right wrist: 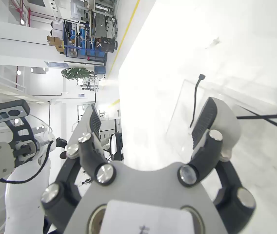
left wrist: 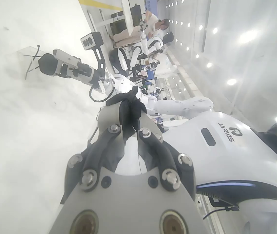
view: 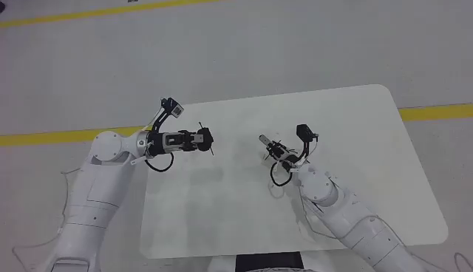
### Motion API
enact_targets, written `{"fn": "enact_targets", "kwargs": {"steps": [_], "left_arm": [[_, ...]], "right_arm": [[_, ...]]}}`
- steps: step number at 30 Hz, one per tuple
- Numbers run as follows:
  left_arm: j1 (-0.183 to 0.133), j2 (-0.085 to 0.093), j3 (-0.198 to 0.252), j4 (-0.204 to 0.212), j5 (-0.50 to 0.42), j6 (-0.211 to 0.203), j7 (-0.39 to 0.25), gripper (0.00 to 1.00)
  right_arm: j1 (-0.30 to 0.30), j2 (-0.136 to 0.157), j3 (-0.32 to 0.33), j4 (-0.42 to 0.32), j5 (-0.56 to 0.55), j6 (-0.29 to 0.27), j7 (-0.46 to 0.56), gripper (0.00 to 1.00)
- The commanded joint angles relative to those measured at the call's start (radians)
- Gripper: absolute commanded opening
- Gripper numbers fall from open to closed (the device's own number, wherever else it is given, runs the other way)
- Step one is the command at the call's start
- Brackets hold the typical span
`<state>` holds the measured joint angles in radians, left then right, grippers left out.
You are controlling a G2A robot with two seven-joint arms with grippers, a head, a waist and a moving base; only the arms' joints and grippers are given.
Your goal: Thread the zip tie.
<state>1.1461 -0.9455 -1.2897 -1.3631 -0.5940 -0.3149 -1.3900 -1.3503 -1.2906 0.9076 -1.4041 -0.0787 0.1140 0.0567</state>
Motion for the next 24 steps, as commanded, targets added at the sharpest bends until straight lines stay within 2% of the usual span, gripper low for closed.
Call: {"fn": "enact_targets", "kwargs": {"steps": [1,7,14,15,17,18,24], "left_arm": [[0.000,0.000,0.000,0.000,0.000,0.000,0.000,0.00],[0.000,0.000,0.000,0.000,0.000,0.000,0.000,0.00],[0.000,0.000,0.000,0.000,0.000,0.000,0.000,0.00],[0.000,0.000,0.000,0.000,0.000,0.000,0.000,0.00],[0.000,0.000,0.000,0.000,0.000,0.000,0.000,0.00],[0.000,0.000,0.000,0.000,0.000,0.000,0.000,0.00],[0.000,0.000,0.000,0.000,0.000,0.000,0.000,0.00]], "right_arm": [[-0.005,-0.001,0.001,0.000,0.003,-0.006,-0.001,1.00],[-0.002,-0.009,-0.005,0.017,-0.013,0.002,-0.004,1.00],[0.002,-0.019,-0.004,0.037,-0.014,-0.023,-0.019,0.99],[0.003,-0.021,-0.005,0.040,-0.015,-0.025,-0.022,0.93],[0.008,-0.025,-0.009,0.050,-0.018,-0.029,-0.028,0.71],[0.010,-0.027,-0.010,0.054,-0.019,-0.030,-0.030,0.65],[0.022,-0.038,-0.020,0.081,-0.046,-0.022,-0.051,0.53]]}}
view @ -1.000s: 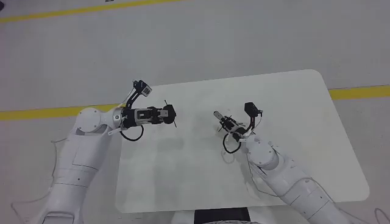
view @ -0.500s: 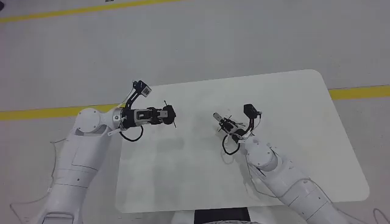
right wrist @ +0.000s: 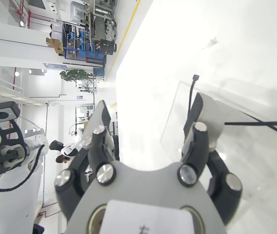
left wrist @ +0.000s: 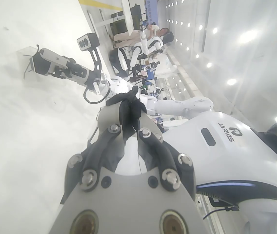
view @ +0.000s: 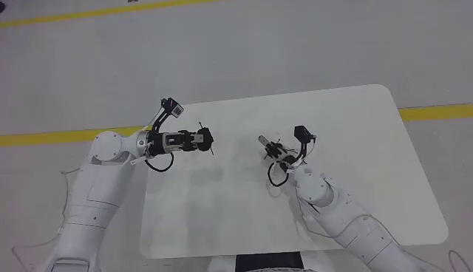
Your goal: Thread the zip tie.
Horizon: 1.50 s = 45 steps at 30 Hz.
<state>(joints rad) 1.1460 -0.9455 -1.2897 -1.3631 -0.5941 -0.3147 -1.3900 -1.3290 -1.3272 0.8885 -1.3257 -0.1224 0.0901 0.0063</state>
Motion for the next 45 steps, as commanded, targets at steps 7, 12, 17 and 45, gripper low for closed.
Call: {"fn": "enact_targets", "kwargs": {"steps": [7,12,17,45], "left_arm": [[0.000,0.000,0.000,0.000,0.000,0.000,0.000,0.00],[0.000,0.000,0.000,0.000,0.000,0.000,0.000,0.00],[0.000,0.000,0.000,0.000,0.000,0.000,0.000,0.00],[0.000,0.000,0.000,0.000,0.000,0.000,0.000,0.00]], "right_arm": [[0.006,-0.009,-0.003,0.024,-0.044,0.017,-0.019,0.49],[0.002,-0.013,0.002,0.028,-0.066,0.018,-0.035,0.50],[-0.003,-0.017,0.007,0.029,-0.074,0.014,-0.031,0.52],[0.008,-0.046,0.035,0.078,-0.051,-0.034,0.003,0.46]]}}
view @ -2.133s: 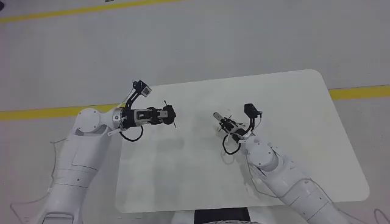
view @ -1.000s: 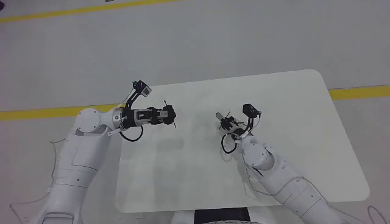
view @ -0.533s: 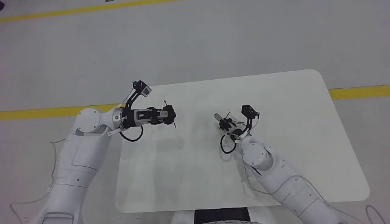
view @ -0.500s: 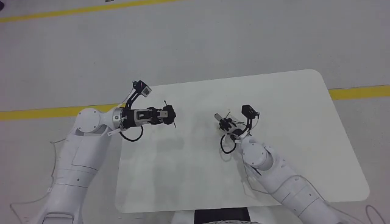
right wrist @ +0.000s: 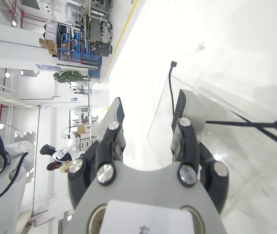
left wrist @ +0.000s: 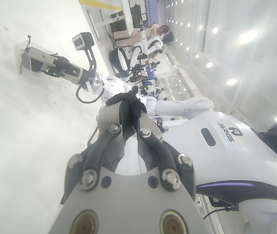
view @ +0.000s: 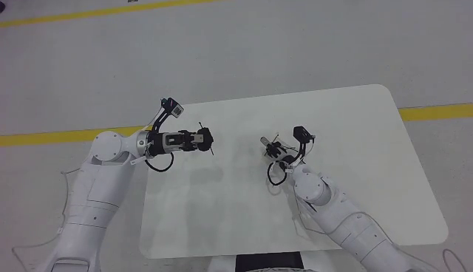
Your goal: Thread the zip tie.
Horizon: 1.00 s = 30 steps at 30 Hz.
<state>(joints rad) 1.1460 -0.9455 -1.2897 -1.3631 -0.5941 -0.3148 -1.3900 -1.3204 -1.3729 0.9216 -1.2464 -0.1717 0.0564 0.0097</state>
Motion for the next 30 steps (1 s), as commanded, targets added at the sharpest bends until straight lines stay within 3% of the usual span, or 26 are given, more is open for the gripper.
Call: {"fn": "enact_targets", "kwargs": {"steps": [1,20,30], "left_arm": [[0.000,0.000,0.000,0.000,0.000,0.000,0.000,0.00],[0.000,0.000,0.000,0.000,0.000,0.000,0.000,0.00],[0.000,0.000,0.000,0.000,0.000,0.000,0.000,0.00]], "right_arm": [[-0.003,0.000,0.006,-0.003,-0.002,-0.001,-0.002,0.46],[-0.022,-0.008,0.031,-0.016,-0.030,-0.008,-0.003,0.35],[-0.029,-0.011,0.041,-0.020,-0.059,-0.001,-0.005,0.45]]}}
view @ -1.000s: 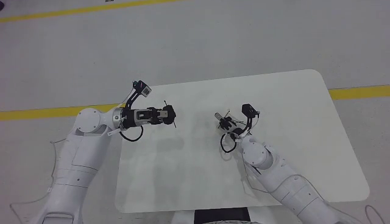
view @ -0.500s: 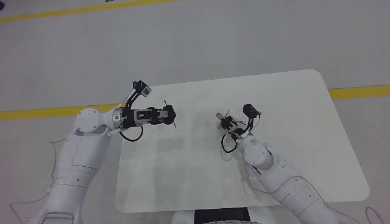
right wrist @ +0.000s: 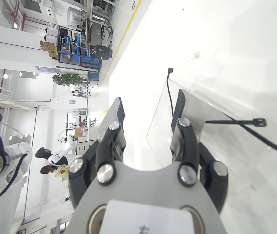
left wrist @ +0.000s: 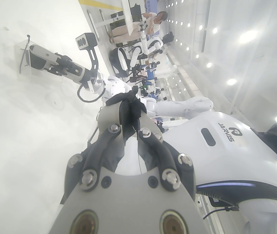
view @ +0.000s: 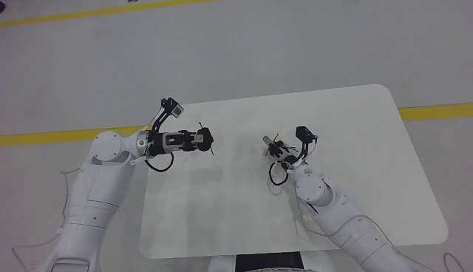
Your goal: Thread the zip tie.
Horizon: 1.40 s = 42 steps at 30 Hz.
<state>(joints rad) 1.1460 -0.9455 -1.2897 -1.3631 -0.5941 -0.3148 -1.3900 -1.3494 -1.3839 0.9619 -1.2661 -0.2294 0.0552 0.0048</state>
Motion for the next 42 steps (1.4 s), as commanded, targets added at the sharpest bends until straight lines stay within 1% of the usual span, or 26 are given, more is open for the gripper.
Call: {"fn": "enact_targets", "kwargs": {"steps": [1,9,14,22,24,27,29,30,33,34,36,37,39,42], "left_arm": [[0.000,0.000,0.000,0.000,0.000,0.000,0.000,0.00],[0.000,0.000,0.000,0.000,0.000,0.000,0.000,0.00],[0.000,0.000,0.000,0.000,0.000,0.000,0.000,0.00],[0.000,0.000,0.000,0.000,0.000,0.000,0.000,0.00],[0.000,0.000,0.000,0.000,0.000,0.000,0.000,0.00],[0.000,0.000,0.000,0.000,0.000,0.000,0.000,0.00],[0.000,0.000,0.000,0.000,0.000,0.000,0.000,0.00],[0.000,0.000,0.000,0.000,0.000,0.000,0.000,0.00],[0.000,0.000,0.000,0.000,0.000,0.000,0.000,0.00],[0.000,0.000,0.000,0.000,0.000,0.000,0.000,0.00],[0.000,0.000,0.000,0.000,0.000,0.000,0.000,0.00],[0.000,0.000,0.000,0.000,0.000,0.000,0.000,0.00],[0.000,0.000,0.000,0.000,0.000,0.000,0.000,0.00],[0.000,0.000,0.000,0.000,0.000,0.000,0.000,0.00]], "right_arm": [[0.000,-0.001,0.001,-0.001,-0.002,0.001,0.000,0.45],[-0.010,0.000,0.015,-0.031,-0.025,0.028,0.016,0.44],[0.006,-0.009,0.005,-0.001,-0.019,0.024,0.019,0.43],[0.031,-0.021,-0.001,0.046,0.000,0.004,0.020,0.41],[0.034,-0.023,0.000,0.051,-0.001,0.001,0.018,0.36],[0.037,-0.025,0.004,0.054,-0.004,-0.001,0.017,0.33],[0.035,-0.025,0.009,0.051,-0.007,-0.001,0.015,0.33],[0.033,-0.025,0.011,0.048,-0.009,-0.001,0.014,0.31],[0.027,-0.024,0.019,0.039,-0.013,0.000,0.016,0.23],[0.025,-0.024,0.021,0.037,-0.014,0.001,0.017,0.19],[0.022,-0.024,0.024,0.033,-0.017,0.001,0.018,0.16],[0.021,-0.024,0.026,0.031,-0.018,0.001,0.018,0.12],[0.019,-0.025,0.029,0.030,-0.019,0.001,0.019,0.00],[0.017,-0.025,0.032,0.028,-0.021,0.001,0.021,0.00]]}}
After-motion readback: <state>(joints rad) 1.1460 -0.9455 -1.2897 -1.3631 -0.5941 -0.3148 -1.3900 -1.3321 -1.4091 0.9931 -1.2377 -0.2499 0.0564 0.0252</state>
